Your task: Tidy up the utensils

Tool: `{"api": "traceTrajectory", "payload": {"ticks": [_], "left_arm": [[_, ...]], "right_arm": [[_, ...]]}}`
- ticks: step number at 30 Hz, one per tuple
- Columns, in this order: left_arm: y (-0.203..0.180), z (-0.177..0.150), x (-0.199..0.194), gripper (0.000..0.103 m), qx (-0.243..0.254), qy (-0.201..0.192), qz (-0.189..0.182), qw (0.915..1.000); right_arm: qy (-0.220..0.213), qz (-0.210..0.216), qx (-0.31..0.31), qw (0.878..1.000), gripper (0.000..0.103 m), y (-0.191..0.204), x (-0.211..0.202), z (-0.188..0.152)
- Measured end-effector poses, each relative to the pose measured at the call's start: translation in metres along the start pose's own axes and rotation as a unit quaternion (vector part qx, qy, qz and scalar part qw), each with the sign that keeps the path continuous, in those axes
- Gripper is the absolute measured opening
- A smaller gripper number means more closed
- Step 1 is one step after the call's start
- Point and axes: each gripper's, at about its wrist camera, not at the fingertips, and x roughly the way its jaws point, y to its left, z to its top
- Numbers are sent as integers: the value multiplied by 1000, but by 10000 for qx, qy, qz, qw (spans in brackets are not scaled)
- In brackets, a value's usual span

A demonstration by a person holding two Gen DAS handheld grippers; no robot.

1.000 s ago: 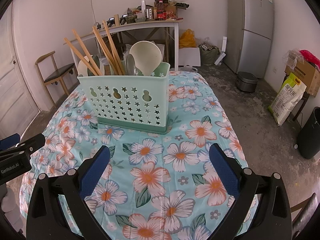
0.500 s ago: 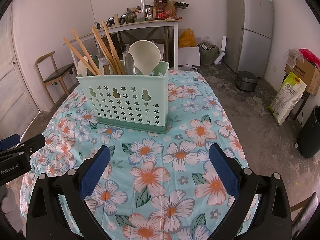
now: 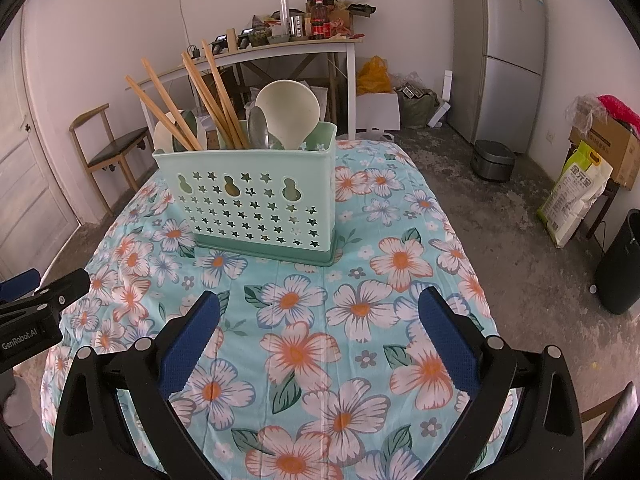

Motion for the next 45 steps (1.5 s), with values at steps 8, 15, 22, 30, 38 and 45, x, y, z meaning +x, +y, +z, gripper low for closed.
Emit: {"api": "traceTrajectory", "payload": {"ticks": [8, 15, 22, 30, 38, 45], "left_arm": [[0, 0, 0, 94, 4, 1, 8, 10000], [0, 0, 0, 93, -4, -2, 6, 10000], [0, 0, 0, 93, 1, -2, 2, 10000], [0, -1, -1, 94, 3, -1, 2, 10000], [-6, 1, -1, 94, 77, -28, -52, 10000], [-7, 1, -3, 94, 128, -58, -117, 9998]], "right_arm": [[4, -1, 0, 10000, 97, -1, 0, 0], [6, 1, 1, 10000, 97, -1, 0, 0], [6, 7, 4, 10000, 97, -1, 0, 0], [2, 2, 4, 10000, 97, -1, 0, 0], [9, 9, 9, 10000, 96, -2, 0, 1], [25, -1, 22, 10000, 97, -1, 0, 0]]}}
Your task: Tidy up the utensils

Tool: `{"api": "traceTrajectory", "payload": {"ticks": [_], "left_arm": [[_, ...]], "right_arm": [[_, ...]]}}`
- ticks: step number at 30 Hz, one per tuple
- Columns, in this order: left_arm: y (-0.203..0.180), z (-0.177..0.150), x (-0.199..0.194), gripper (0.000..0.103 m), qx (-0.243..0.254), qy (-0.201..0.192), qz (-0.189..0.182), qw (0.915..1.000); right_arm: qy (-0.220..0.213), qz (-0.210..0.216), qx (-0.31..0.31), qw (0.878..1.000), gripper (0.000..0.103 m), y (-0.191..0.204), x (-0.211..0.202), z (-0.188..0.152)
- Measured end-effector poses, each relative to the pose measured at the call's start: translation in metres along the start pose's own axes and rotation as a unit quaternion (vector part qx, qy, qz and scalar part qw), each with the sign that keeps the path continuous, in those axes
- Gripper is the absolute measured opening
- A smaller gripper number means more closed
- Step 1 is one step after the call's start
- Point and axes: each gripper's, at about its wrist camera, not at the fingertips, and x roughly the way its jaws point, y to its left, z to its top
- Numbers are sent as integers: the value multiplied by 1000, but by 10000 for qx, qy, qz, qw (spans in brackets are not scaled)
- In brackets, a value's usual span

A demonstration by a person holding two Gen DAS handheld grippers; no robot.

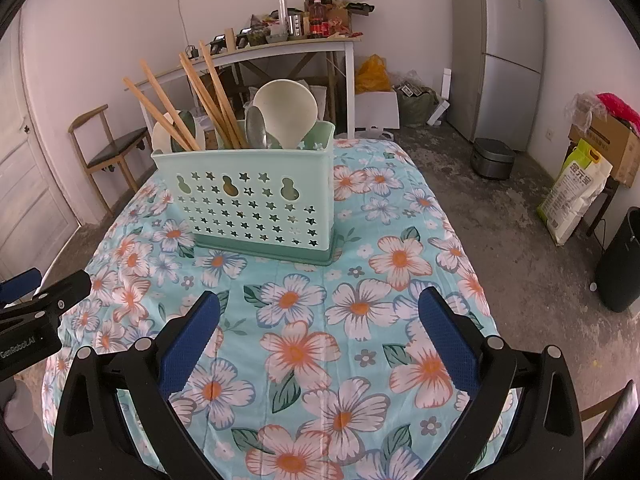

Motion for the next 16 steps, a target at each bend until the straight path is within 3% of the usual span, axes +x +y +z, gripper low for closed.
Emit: {"api": "traceTrajectory", "payload": {"ticks": [16], "left_arm": [[0, -1, 0, 93, -20, 32, -8, 10000]], "right_arm": [[62, -7, 46, 10000, 97, -5, 1, -2]]}}
